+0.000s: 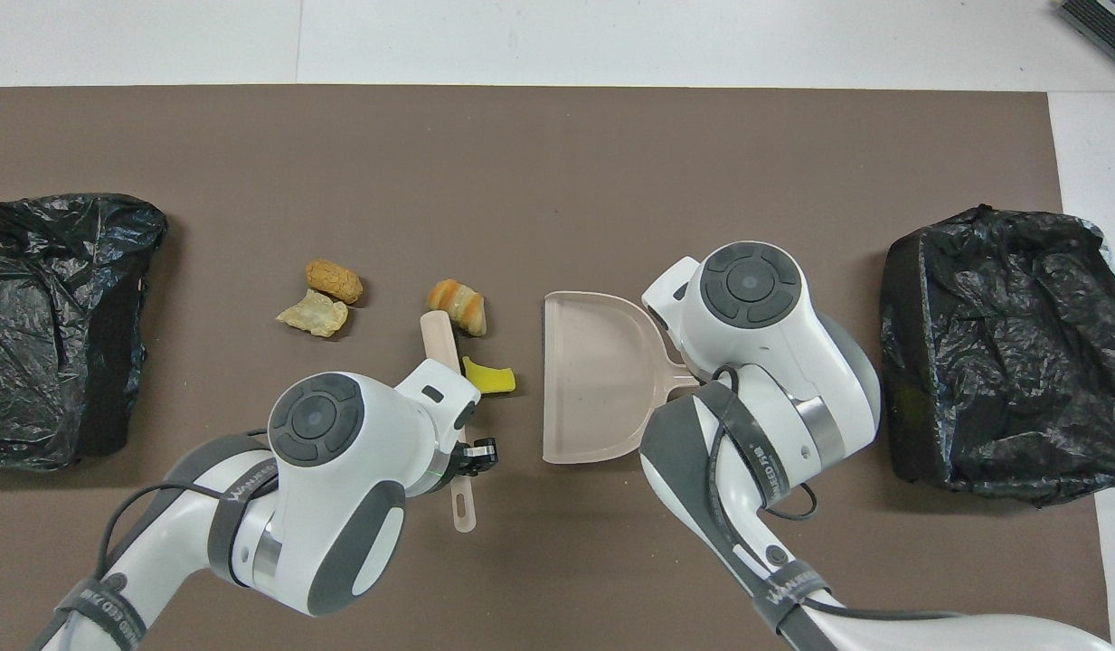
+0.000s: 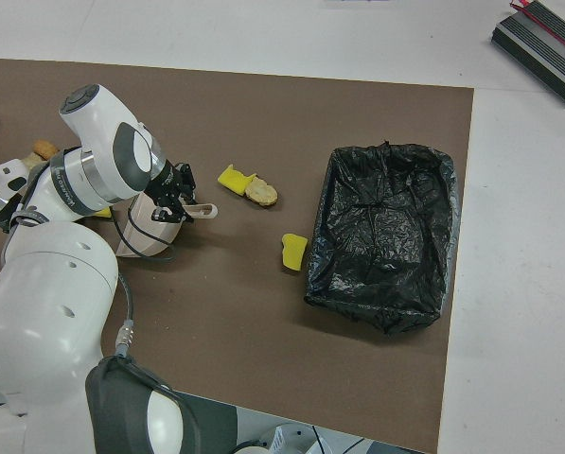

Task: Sweep and dump trash in bin
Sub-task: 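Sweep the trash toward the dustpan with the brush in the left gripper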

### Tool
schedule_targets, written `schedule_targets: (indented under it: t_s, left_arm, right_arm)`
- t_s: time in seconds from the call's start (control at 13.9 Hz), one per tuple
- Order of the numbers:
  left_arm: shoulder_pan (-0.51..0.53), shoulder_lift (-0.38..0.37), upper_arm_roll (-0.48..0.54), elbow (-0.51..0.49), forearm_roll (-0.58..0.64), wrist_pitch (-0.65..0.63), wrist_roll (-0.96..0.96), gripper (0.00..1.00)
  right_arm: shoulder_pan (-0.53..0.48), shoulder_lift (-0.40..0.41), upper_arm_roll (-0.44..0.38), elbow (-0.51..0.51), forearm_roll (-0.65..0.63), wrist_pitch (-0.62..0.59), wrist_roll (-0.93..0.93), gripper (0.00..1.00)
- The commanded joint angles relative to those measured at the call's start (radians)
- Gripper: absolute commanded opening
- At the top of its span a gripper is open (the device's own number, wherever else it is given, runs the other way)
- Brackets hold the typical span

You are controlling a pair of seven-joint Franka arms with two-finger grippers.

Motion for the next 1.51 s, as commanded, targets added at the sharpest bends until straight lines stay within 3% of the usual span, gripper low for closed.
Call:
schedule_targets:
  t_s: [0.0,0.22,0.43,0.65,0.94,1.23,1.44]
  left_arm:
    - [-0.065,0.027,0.014,0.047,-0.052,0.043,-0.001,0.00]
    - [-0.102,0.025,0.013,0.061,-0.058,0.019,0.010,0.00]
    - [-0.084,-0.017,0.025,0.125,-0.055,-0.191,0.179,0.00]
    - [0.011,-0.060,0.028,0.145,-0.036,-0.352,0.200,0.00]
    - [0.160,-0.033,0.027,0.206,0.171,-0.467,0.224,0.00]
    - [0.359,0.036,0.027,0.277,0.309,-0.456,0.393,0.00]
    - [0.455,0.082,0.027,0.291,0.334,-0.372,0.471,0.00]
  right_arm:
    - [-0.010,-0.057,0.005,-0.067,-0.016,0.002,-0.036,0.00]
    - [-0.004,-0.056,0.006,-0.079,-0.019,0.019,-0.008,0.00]
    - [0.014,-0.050,0.008,-0.088,-0.020,0.060,0.034,0.00]
    - [0.013,-0.050,0.008,-0.089,-0.020,0.054,0.033,0.00]
    - [0.011,-0.050,0.006,-0.089,-0.030,0.048,0.031,0.00]
    - [0.011,-0.050,0.006,-0.089,-0.030,0.050,0.034,0.00]
    - [0.011,-0.050,0.006,-0.089,-0.028,0.051,0.034,0.00]
